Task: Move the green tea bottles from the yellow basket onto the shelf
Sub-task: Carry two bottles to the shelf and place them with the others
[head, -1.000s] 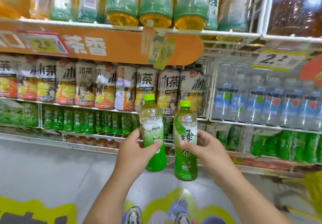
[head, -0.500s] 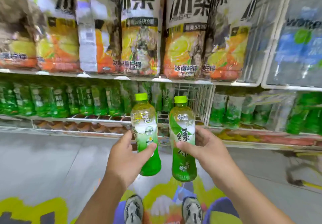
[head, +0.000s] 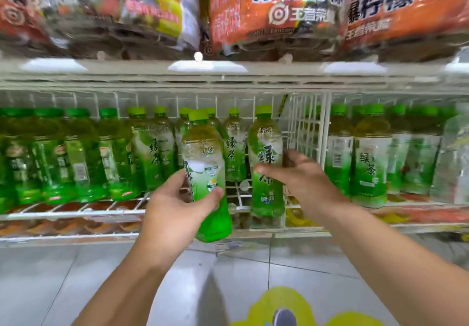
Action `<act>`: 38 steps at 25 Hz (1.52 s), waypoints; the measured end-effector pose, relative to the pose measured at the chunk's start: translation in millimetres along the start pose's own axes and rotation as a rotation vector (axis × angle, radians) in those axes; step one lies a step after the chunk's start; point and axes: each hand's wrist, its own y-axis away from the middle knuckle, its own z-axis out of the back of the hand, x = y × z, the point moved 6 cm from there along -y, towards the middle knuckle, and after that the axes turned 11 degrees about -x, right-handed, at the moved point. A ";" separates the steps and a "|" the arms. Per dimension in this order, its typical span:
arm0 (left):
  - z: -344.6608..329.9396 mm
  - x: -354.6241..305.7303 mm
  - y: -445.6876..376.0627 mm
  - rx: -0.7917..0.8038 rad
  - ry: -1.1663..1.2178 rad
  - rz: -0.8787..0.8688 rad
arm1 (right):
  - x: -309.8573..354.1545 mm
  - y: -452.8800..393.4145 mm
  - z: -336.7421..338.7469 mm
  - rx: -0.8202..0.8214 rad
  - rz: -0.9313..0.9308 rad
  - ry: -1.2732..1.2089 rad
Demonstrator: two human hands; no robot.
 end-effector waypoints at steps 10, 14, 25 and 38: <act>-11.9 1.3 -38.9 -0.051 -0.196 0.042 | -32.4 -112.5 -21.7 -0.182 0.007 0.169; -15.6 5.6 -47.6 -0.039 -0.209 0.053 | -46.1 -125.9 -28.9 -0.187 -0.028 0.119; -23.2 15.2 -51.5 -0.027 -0.169 0.025 | -67.9 -150.8 -38.6 -0.155 -0.045 0.189; -49.6 -0.7 -37.7 -0.070 -0.245 -0.032 | -21.3 -34.8 -43.8 0.016 0.045 -0.028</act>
